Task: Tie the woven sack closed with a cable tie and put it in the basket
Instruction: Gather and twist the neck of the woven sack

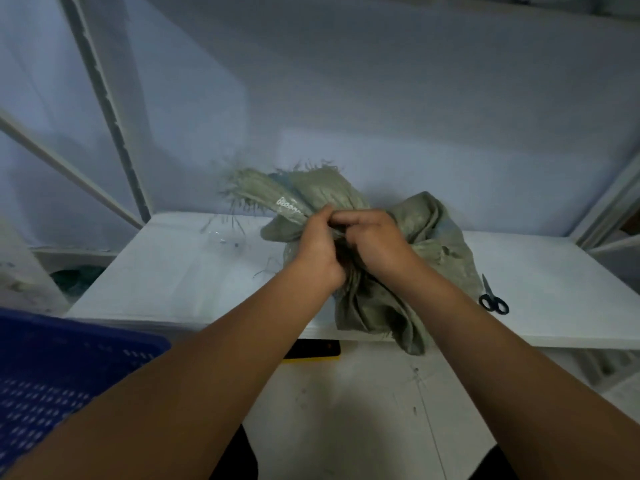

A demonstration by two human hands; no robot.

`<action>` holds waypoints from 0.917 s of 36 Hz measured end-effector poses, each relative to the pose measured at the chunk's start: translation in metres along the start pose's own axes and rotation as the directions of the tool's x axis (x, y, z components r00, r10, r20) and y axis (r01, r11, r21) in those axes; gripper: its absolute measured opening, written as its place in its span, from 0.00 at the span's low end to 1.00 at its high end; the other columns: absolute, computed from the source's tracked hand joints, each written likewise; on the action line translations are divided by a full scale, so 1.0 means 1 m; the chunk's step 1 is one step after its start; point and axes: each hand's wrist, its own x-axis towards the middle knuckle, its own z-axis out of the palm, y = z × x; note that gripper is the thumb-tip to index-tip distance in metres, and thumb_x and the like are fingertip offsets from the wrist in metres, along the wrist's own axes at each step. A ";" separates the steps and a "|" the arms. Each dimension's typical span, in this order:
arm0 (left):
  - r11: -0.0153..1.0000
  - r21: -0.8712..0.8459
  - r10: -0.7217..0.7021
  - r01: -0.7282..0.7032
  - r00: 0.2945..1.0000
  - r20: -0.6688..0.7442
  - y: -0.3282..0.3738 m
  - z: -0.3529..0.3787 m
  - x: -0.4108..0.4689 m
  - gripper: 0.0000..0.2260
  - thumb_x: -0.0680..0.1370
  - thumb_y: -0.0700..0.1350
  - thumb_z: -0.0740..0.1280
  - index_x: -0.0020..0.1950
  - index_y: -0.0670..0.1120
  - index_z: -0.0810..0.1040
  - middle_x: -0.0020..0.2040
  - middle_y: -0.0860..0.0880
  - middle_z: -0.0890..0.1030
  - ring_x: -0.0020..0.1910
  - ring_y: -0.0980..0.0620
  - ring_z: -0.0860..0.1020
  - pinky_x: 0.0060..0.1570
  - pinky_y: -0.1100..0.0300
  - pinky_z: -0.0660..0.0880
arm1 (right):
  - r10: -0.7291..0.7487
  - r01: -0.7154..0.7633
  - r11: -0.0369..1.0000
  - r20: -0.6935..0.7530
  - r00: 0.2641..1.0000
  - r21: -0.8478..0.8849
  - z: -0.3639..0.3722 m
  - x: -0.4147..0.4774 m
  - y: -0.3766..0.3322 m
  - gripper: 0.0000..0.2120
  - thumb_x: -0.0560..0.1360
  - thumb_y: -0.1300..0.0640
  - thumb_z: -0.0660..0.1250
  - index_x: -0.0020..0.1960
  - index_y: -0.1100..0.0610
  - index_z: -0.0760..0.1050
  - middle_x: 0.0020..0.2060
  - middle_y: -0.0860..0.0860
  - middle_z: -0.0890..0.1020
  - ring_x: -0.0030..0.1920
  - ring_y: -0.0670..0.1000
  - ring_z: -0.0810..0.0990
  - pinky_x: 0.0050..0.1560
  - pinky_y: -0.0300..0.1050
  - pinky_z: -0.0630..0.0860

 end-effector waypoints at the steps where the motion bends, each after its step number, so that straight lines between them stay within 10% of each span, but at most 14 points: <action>1: 0.998 0.060 0.019 -0.015 0.998 -0.067 0.003 0.003 -0.010 0.17 0.81 0.52 0.59 0.44 0.42 0.79 0.33 0.43 0.83 0.39 0.45 0.81 0.40 0.56 0.77 | 0.029 -0.023 0.996 -0.068 0.997 0.089 -0.002 0.002 0.002 0.20 0.68 0.71 0.58 0.49 0.61 0.86 0.44 0.55 0.86 0.51 0.53 0.84 0.58 0.46 0.79; 6: 1.000 0.027 0.013 -0.013 1.000 -0.014 0.013 0.011 -0.033 0.16 0.78 0.48 0.62 0.56 0.38 0.80 0.53 0.36 0.83 0.50 0.38 0.81 0.50 0.44 0.78 | 0.025 -0.036 0.999 -0.373 0.928 -0.024 -0.030 0.020 0.017 0.12 0.77 0.65 0.61 0.54 0.57 0.81 0.53 0.53 0.83 0.57 0.56 0.81 0.63 0.51 0.76; 12: 0.993 0.119 -0.026 0.017 0.997 0.073 0.007 0.012 -0.035 0.20 0.73 0.44 0.62 0.62 0.38 0.79 0.57 0.36 0.82 0.54 0.37 0.81 0.54 0.45 0.78 | 0.289 -0.263 0.904 -0.029 0.957 0.337 -0.043 0.020 0.028 0.21 0.79 0.45 0.60 0.60 0.58 0.81 0.56 0.57 0.85 0.59 0.59 0.83 0.67 0.58 0.75; 17: 0.948 0.316 -0.072 0.050 0.996 0.059 0.005 0.011 -0.033 0.20 0.74 0.43 0.61 0.64 0.38 0.78 0.58 0.37 0.82 0.56 0.38 0.80 0.60 0.46 0.76 | 0.162 -0.240 0.812 0.189 0.968 0.532 -0.046 0.005 0.012 0.25 0.84 0.43 0.54 0.69 0.59 0.76 0.62 0.58 0.83 0.64 0.57 0.82 0.67 0.55 0.75; 25: 0.822 0.569 -0.080 -0.024 0.984 0.157 0.002 0.012 -0.033 0.15 0.78 0.47 0.61 0.58 0.40 0.80 0.54 0.39 0.84 0.54 0.42 0.82 0.61 0.47 0.76 | 0.156 -0.234 0.902 0.234 0.960 0.362 -0.052 -0.003 0.015 0.23 0.76 0.48 0.70 0.66 0.62 0.78 0.56 0.57 0.86 0.58 0.55 0.85 0.62 0.54 0.79; 33: 0.687 0.725 -0.330 0.061 0.914 0.236 -0.002 0.006 -0.043 0.17 0.76 0.38 0.60 0.63 0.43 0.78 0.58 0.40 0.82 0.56 0.42 0.80 0.61 0.46 0.76 | 0.153 -0.221 0.808 0.168 0.974 0.546 -0.067 0.004 0.013 0.11 0.80 0.59 0.66 0.58 0.62 0.82 0.53 0.59 0.86 0.52 0.58 0.86 0.57 0.53 0.82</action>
